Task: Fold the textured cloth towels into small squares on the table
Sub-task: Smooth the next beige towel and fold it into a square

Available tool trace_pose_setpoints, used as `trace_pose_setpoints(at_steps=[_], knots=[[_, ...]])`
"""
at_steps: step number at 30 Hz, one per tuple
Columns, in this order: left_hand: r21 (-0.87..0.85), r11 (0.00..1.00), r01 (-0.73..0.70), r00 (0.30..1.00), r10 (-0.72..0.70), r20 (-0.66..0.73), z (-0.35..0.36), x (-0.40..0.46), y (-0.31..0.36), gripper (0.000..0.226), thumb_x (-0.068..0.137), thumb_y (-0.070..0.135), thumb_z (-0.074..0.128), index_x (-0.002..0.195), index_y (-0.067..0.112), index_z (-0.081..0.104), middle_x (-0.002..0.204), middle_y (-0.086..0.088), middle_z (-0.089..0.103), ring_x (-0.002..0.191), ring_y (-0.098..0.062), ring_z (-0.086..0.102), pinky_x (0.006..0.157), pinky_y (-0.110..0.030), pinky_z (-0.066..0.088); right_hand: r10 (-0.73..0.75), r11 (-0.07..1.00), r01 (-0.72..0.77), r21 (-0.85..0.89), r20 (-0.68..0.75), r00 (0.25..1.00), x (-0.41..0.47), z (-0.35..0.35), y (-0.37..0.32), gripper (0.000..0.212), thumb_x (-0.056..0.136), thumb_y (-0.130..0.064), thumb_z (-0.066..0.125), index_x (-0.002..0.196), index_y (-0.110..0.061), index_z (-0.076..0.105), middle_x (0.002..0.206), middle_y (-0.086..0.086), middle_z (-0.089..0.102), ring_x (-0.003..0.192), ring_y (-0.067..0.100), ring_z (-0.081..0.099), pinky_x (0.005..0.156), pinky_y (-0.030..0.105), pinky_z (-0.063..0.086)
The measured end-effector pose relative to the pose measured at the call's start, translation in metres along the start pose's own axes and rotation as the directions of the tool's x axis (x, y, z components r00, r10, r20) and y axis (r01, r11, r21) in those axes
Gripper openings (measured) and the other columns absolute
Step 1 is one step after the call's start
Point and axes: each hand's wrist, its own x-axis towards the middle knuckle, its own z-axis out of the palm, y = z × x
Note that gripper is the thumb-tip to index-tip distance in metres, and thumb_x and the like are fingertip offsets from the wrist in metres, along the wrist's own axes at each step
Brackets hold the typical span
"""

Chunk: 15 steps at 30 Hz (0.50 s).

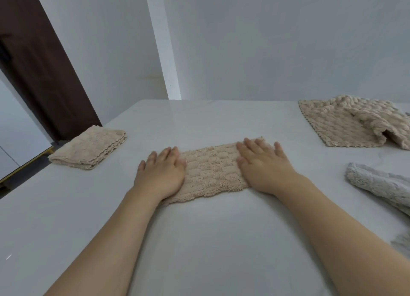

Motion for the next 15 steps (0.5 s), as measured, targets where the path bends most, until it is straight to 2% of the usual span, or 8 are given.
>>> trace_pose_setpoints(at_steps=[2, 4, 5, 7, 9, 11, 15], knots=[[-0.012, 0.999, 0.03, 0.999, -0.03, -0.017, 0.001, 0.001, -0.006, 0.057, 0.102, 0.047, 0.014, 0.157, 0.033, 0.008, 0.165, 0.011, 0.002, 0.151, -0.019, -0.001, 0.121, -0.047, -0.001, 0.128, 0.992, -0.128, -0.02, -0.017, 0.992, -0.001, -0.002, 0.01, 0.055, 0.101, -0.04, 0.011, 0.155, -0.027, 0.007, 0.163, -0.004, 0.0, 0.149, 0.021, -0.004, 0.117, 0.052, -0.011], [-0.016, 1.0, 0.022, 0.999, -0.022, -0.04, 0.003, 0.0, -0.004, 0.056, 0.102, 0.045, 0.015, 0.157, 0.031, 0.011, 0.165, 0.009, 0.004, 0.151, -0.02, 0.001, 0.121, -0.048, 0.0, 0.205, 0.974, -0.215, -0.07, -0.121, 0.971, -0.003, -0.004, 0.007, 0.055, 0.1, -0.037, 0.018, 0.152, -0.019, 0.02, 0.161, 0.007, 0.011, 0.148, 0.029, 0.006, 0.117, 0.052, -0.006], [-0.019, 1.0, 0.022, 0.998, -0.023, -0.05, 0.004, 0.0, -0.003, 0.056, 0.102, 0.045, 0.015, 0.156, 0.03, 0.013, 0.165, 0.008, 0.005, 0.151, -0.02, 0.002, 0.121, -0.049, 0.0, 0.202, 0.97, -0.225, -0.097, -0.208, 0.957, -0.004, -0.006, 0.0, 0.051, 0.098, -0.033, 0.026, 0.145, -0.015, 0.032, 0.155, 0.012, 0.023, 0.143, 0.032, 0.018, 0.117, 0.05, 0.004], [-0.016, 0.999, 0.028, 0.998, -0.029, -0.064, 0.004, 0.001, -0.002, 0.056, 0.102, 0.043, 0.016, 0.156, 0.03, 0.014, 0.165, 0.008, 0.006, 0.151, -0.021, 0.003, 0.121, -0.049, 0.001, 0.145, 0.981, -0.179, -0.073, -0.339, 0.929, -0.007, -0.012, -0.019, 0.038, 0.092, -0.03, 0.037, 0.124, -0.013, 0.048, 0.133, 0.01, 0.041, 0.121, 0.03, 0.037, 0.103, 0.042, 0.027], [-0.008, 0.999, 0.035, 0.997, -0.035, -0.062, 0.003, 0.002, -0.002, 0.055, 0.102, 0.043, 0.015, 0.156, 0.03, 0.014, 0.164, 0.008, 0.006, 0.151, -0.021, 0.003, 0.121, -0.049, 0.001, 0.118, 0.993, -0.12, 0.01, -0.296, 0.948, -0.012, -0.011, -0.039, 0.038, 0.094, -0.036, 0.034, 0.12, -0.013, 0.049, 0.124, 0.01, 0.044, 0.115, 0.03, 0.04, 0.095, 0.041, 0.031], [-0.012, 0.999, 0.034, 0.998, -0.034, -0.056, 0.004, 0.002, -0.002, 0.055, 0.102, 0.043, 0.015, 0.156, 0.03, 0.014, 0.164, 0.008, 0.005, 0.151, -0.02, 0.002, 0.121, -0.049, 0.001, 0.101, 0.995, -0.104, 0.0, -0.215, 0.971, -0.015, 0.002, -0.051, 0.047, 0.096, -0.043, 0.029, 0.128, -0.013, 0.045, 0.131, 0.011, 0.041, 0.123, 0.03, 0.035, 0.1, 0.043, 0.027], [-0.006, 0.999, 0.04, 0.998, -0.04, -0.054, 0.004, 0.002, -0.001, 0.055, 0.102, 0.043, 0.015, 0.156, 0.031, 0.014, 0.164, 0.009, 0.005, 0.151, -0.021, 0.002, 0.121, -0.049, 0.001, 0.088, 0.996, -0.089, 0.007, -0.211, 0.973, -0.012, 0.013, -0.044, 0.048, 0.098, -0.046, 0.027, 0.132, -0.017, 0.042, 0.134, 0.009, 0.037, 0.125, 0.029, 0.031, 0.103, 0.042, 0.023]])
